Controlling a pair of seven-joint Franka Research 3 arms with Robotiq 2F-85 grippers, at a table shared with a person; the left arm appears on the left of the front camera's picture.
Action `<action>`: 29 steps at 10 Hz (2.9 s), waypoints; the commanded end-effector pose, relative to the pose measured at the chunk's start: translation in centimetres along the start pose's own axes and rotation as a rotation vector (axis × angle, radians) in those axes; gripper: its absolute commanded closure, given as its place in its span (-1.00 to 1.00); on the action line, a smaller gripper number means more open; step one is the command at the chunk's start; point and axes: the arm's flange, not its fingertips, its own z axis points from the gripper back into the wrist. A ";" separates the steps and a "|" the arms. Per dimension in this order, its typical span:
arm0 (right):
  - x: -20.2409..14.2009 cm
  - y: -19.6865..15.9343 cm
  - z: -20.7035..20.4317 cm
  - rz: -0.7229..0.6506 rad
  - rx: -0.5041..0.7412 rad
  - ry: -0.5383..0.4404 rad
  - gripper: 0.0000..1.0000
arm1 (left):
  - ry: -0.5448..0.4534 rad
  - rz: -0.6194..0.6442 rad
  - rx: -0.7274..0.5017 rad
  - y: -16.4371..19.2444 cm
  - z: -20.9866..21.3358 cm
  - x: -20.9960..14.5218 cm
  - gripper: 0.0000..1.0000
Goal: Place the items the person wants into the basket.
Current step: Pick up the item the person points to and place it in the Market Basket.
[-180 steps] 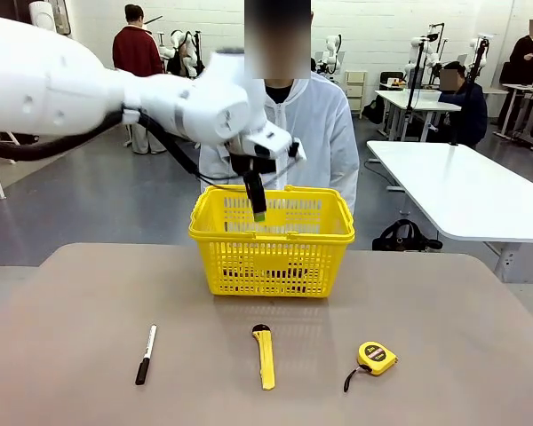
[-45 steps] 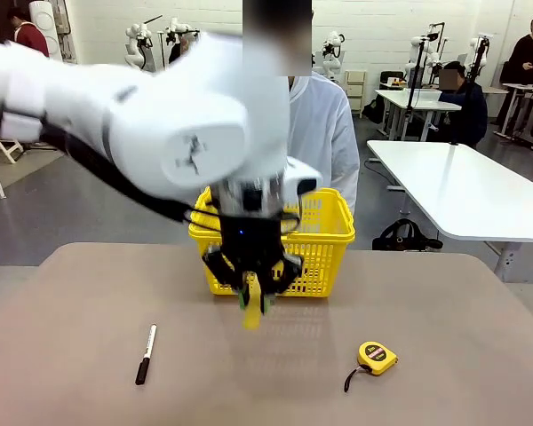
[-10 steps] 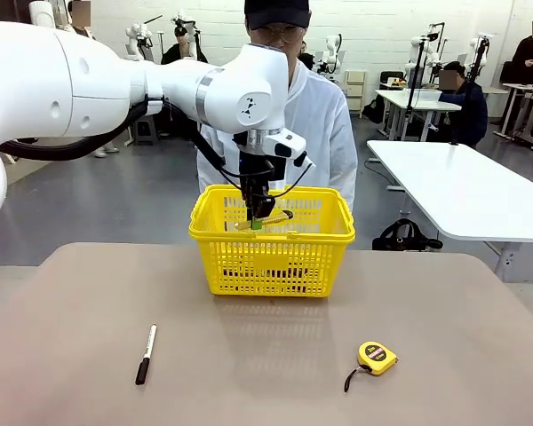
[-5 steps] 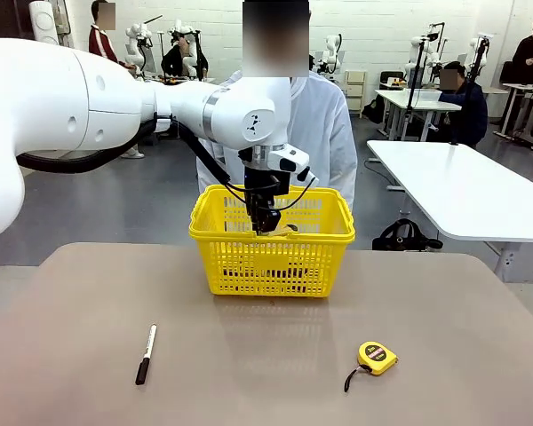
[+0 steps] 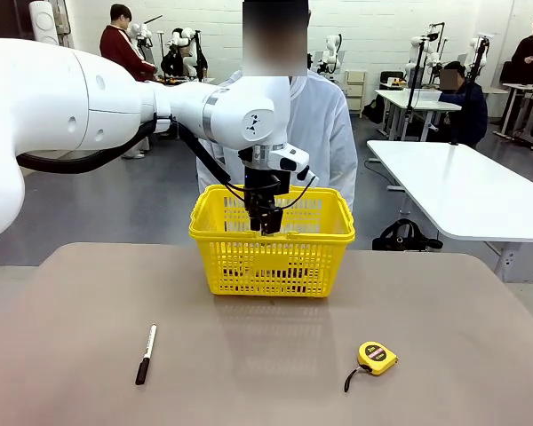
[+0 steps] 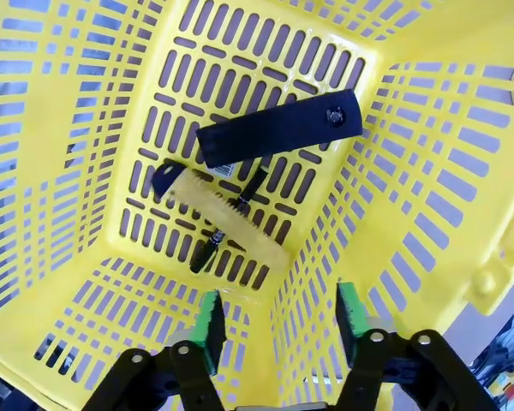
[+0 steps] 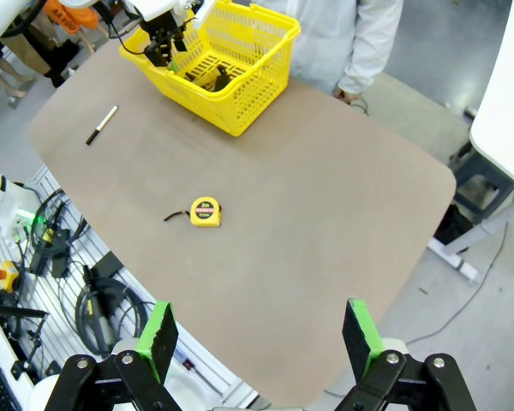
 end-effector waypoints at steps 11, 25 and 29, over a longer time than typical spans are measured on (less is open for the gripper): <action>0.0 -0.1 -0.2 0.010 0.018 -0.009 -1.00 | -0.044 0.101 0.068 0.8 2.2 -0.1 -1.00; 0.0 -0.1 -0.2 0.010 0.018 -0.009 -1.00 | -0.255 0.462 0.083 -9.9 15.0 -36.2 -1.00; 0.0 -0.1 -0.2 0.010 0.018 -0.009 -1.00 | -0.274 0.494 0.084 -10.6 15.4 -36.5 -1.00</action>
